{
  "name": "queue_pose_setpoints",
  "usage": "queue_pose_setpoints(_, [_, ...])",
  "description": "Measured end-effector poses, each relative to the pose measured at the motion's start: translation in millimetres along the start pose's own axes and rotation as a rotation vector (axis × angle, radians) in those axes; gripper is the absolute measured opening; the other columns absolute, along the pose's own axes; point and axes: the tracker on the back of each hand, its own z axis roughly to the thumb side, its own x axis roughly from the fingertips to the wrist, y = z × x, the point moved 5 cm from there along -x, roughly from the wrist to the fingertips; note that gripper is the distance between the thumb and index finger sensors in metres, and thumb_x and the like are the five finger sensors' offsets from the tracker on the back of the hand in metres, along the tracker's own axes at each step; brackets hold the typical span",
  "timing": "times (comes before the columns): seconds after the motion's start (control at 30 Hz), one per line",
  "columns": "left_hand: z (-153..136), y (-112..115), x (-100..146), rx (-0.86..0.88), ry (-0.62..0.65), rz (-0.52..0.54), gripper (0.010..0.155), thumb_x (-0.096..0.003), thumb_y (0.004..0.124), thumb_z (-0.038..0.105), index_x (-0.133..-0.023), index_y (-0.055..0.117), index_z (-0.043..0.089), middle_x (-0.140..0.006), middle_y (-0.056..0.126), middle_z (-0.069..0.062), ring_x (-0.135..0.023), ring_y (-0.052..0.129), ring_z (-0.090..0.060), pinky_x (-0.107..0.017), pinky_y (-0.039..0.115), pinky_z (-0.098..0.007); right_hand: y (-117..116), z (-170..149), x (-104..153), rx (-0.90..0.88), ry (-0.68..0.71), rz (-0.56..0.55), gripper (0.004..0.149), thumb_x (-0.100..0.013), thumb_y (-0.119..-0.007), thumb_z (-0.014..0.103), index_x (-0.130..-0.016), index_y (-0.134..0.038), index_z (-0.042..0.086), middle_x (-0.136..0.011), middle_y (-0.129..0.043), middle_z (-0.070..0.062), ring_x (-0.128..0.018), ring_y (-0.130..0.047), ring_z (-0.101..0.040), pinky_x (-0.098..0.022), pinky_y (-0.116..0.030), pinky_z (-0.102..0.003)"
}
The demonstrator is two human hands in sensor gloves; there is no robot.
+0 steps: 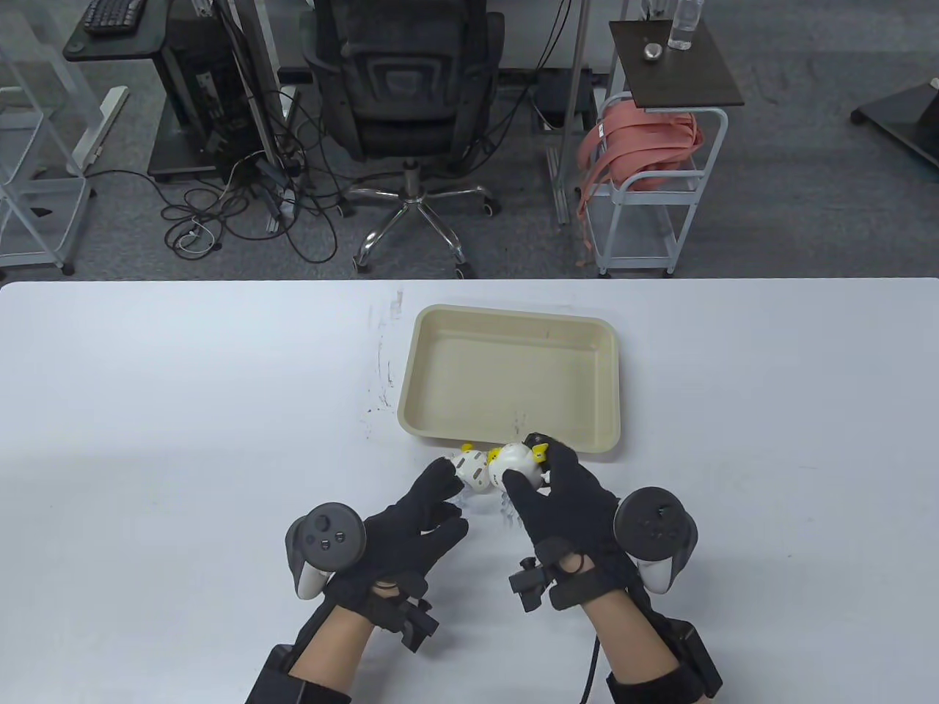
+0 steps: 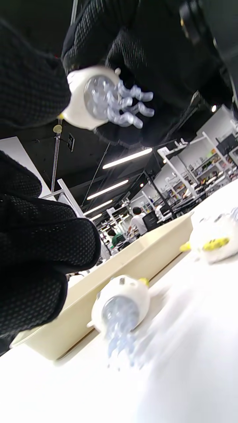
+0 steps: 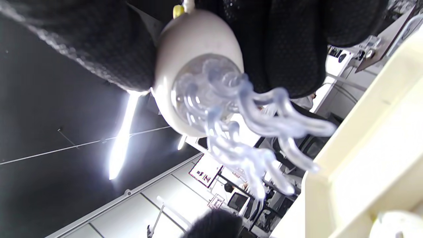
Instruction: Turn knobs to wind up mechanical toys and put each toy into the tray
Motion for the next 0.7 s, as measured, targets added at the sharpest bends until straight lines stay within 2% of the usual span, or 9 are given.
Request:
queue_pose_setpoints(0.17, [-4.7, -4.8, 1.3, -0.096, -0.019, 0.013, 0.082, -0.0453, 0.082, 0.061, -0.111, 0.055, 0.02, -0.102, 0.079, -0.015, -0.08, 0.098, -0.034, -0.062, 0.079, -0.049, 19.0, 1.6, -13.9, 0.035, -0.031, -0.034, 0.075, -0.048, -0.088, 0.043, -0.093, -0.067, -0.013, -0.081, -0.087, -0.033, -0.062, -0.084, -0.048, -0.056, -0.059, -0.067])
queue_pose_setpoints(0.47, [-4.1, -6.6, 3.1, -0.289, -0.037, 0.025, 0.085, -0.0432, 0.079, 0.069, -0.11, 0.057, 0.02, -0.102, 0.079, -0.017, -0.08, 0.098, -0.039, -0.06, 0.082, -0.049, 43.1, -16.3, -41.4, -0.013, -0.211, -0.065, 0.075, -0.05, -0.088, 0.041, -0.098, -0.061, -0.011, -0.088, -0.081, -0.033, -0.069, -0.078, -0.049, -0.062, -0.051, -0.068])
queue_pose_setpoints(0.7, [-10.5, -13.7, 4.0, -0.379, -0.072, 0.029, 0.085, -0.0438, 0.079, 0.068, -0.11, 0.057, 0.02, -0.104, 0.077, -0.018, -0.081, 0.097, -0.039, -0.061, 0.08, -0.051, 56.9, -14.1, -64.3, 0.149, -0.19, -0.133, 0.074, -0.05, -0.088, 0.041, -0.097, -0.062, -0.01, -0.088, -0.081, -0.033, -0.068, -0.079, -0.049, -0.061, -0.052, -0.068])
